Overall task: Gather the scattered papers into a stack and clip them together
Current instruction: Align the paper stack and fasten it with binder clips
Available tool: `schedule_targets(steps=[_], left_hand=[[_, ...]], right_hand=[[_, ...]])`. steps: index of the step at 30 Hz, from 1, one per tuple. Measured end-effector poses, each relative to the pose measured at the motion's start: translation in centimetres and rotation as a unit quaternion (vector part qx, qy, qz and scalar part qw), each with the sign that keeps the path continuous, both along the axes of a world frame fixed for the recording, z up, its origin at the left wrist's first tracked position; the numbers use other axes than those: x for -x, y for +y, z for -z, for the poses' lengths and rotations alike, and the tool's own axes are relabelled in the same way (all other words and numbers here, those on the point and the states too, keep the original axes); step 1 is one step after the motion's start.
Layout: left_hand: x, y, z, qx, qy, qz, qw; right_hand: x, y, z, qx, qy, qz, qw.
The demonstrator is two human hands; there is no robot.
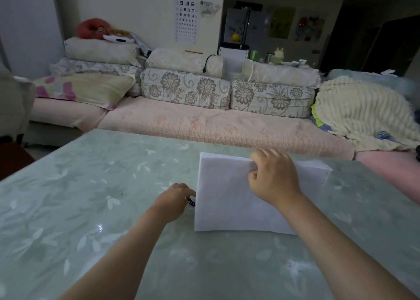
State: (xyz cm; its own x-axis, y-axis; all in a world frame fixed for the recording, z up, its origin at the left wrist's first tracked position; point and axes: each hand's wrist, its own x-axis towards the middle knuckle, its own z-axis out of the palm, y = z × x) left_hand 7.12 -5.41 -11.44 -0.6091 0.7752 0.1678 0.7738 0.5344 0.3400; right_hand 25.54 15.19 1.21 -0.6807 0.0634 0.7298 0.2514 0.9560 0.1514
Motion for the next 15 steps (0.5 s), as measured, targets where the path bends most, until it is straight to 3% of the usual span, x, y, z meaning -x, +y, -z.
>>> schedule_targets(steps=[3, 9, 12, 15], left_hand=[[-0.7, 0.2, -0.7, 0.009, 0.0, -0.027, 1.0], [-4.2, -3.1, -4.2, 0.142, -0.071, -0.061, 0.985], [-7.2, -4.0, -6.0, 0.175, -0.154, -0.018, 0.972], [-10.1, -2.5, -6.3, 0.124, -0.13, 0.06, 0.982]], right_hand=[[0.1, 0.1, 0.0, -0.003, -0.001, 0.003, 1.0], [0.2, 0.3, 0.0, 0.0, -0.003, 0.0, 1.0], [0.2, 0.3, 0.0, 0.009, 0.001, -0.008, 1.0], [0.3, 0.3, 0.0, 0.014, -0.01, -0.006, 1.0]])
